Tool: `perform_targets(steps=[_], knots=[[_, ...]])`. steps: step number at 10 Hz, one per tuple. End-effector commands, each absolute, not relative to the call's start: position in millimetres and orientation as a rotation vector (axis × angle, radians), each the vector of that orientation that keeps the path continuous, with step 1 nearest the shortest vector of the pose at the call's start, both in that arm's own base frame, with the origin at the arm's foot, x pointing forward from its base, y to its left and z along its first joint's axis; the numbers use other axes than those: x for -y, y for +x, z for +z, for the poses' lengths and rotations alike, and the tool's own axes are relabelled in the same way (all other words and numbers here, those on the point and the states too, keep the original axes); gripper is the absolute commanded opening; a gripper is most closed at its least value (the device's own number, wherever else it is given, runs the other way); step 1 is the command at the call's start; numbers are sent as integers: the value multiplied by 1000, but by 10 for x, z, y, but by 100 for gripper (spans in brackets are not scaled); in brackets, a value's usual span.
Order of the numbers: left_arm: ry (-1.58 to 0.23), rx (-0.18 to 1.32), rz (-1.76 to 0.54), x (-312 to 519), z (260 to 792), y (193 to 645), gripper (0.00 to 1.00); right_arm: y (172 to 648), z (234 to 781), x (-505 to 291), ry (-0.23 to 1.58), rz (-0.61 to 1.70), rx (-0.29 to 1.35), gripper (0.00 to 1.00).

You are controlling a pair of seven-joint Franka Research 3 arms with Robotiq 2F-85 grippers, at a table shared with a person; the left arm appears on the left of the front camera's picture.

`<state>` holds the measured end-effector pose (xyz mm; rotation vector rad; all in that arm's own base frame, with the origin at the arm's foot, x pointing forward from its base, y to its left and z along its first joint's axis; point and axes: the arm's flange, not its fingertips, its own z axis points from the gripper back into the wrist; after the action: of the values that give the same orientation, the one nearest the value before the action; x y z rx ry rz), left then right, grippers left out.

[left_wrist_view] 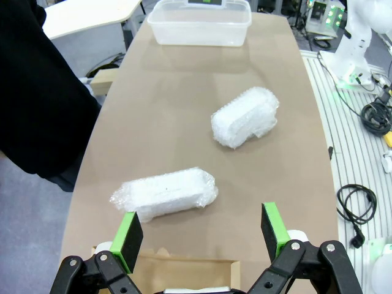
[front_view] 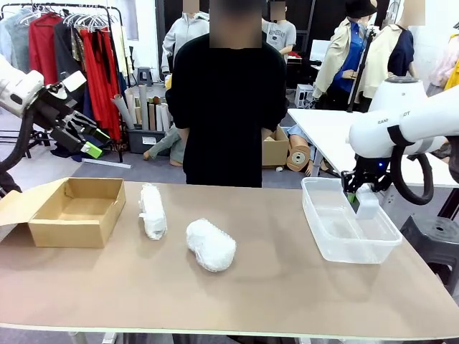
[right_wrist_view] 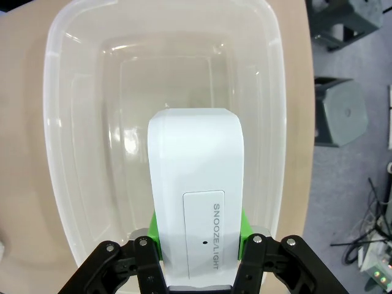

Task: Separate and place wrapped and unwrapped clocks.
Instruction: If the picked Digital clock is wrapped, place it in the Package Box ; if not, place it in the Organizing box.

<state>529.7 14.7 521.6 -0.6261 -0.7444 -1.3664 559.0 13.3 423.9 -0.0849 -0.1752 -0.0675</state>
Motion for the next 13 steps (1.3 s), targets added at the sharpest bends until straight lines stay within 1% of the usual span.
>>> perform_targets(steps=[1,6,10,12,13], knots=[[-630,746,-1367,-147,5223,5293,100,5745,4225,-172,-77,-108,175,0],[-630,746,-1367,-147,5223,5293,100,6063,3823,-238,-98,-134,134,0],[-630,746,-1367,-147,5223,5293,100,6051,3445,-275,-114,-140,103,0],[-630,746,-1367,-147,5223,5293,100,6021,3383,-286,-114,-144,94,0],[-630,746,-1367,-147,5223,5293,100,6001,3381,-279,-108,-155,82,11]])
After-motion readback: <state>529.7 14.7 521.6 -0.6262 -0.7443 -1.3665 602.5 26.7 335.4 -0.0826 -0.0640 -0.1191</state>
